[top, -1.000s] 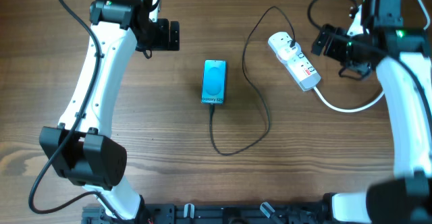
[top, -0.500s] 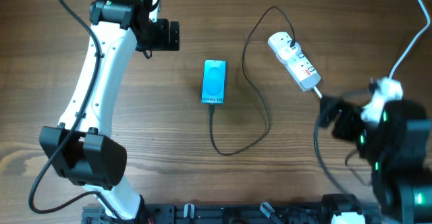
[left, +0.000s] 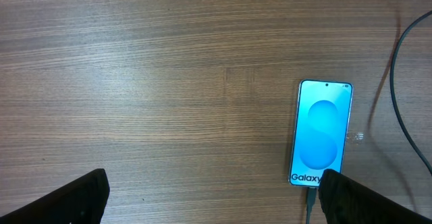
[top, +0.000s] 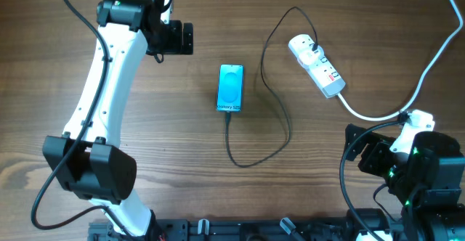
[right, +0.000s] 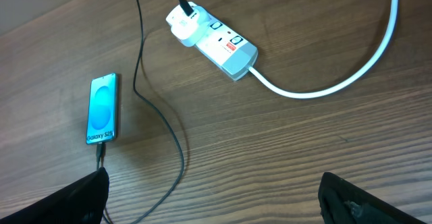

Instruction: Plug charger to phone and switch on socket

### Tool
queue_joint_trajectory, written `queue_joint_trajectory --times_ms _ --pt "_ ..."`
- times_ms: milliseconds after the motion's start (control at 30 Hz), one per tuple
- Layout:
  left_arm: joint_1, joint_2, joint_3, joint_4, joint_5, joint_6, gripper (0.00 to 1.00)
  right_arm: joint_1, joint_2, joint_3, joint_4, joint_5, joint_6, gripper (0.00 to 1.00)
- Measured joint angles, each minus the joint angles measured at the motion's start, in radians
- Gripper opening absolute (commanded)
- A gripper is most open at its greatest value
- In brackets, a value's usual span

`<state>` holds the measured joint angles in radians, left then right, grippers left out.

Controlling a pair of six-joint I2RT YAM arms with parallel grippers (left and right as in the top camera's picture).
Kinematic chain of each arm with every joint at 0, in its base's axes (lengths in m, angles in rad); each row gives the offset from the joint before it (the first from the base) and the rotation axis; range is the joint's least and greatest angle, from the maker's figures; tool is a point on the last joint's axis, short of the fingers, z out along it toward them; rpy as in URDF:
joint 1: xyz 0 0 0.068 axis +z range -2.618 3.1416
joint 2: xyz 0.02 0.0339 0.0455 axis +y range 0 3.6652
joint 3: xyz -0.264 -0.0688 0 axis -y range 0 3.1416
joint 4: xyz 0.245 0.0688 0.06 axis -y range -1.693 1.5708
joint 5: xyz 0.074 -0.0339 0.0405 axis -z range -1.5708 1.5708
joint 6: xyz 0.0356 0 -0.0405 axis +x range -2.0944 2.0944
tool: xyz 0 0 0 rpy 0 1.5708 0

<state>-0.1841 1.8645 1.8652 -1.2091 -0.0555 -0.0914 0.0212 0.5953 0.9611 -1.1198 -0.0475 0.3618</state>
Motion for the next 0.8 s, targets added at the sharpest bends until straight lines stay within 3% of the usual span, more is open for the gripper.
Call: queue_joint_trajectory --times_ms 467,633,800 --pt "0.0 0.0 0.0 0.0 0.0 0.0 1.0 0.0 0.0 0.0 0.03 0.048 -0.002 1.0" --pt "0.0 0.0 0.0 0.0 0.0 0.0 1.0 0.0 -0.043 -0.034 0.174 0.047 -0.082 1.0" --pt "0.0 0.0 0.0 0.0 0.0 0.0 1.0 0.0 -0.175 -0.22 0.438 -0.003 -0.188 1.0"
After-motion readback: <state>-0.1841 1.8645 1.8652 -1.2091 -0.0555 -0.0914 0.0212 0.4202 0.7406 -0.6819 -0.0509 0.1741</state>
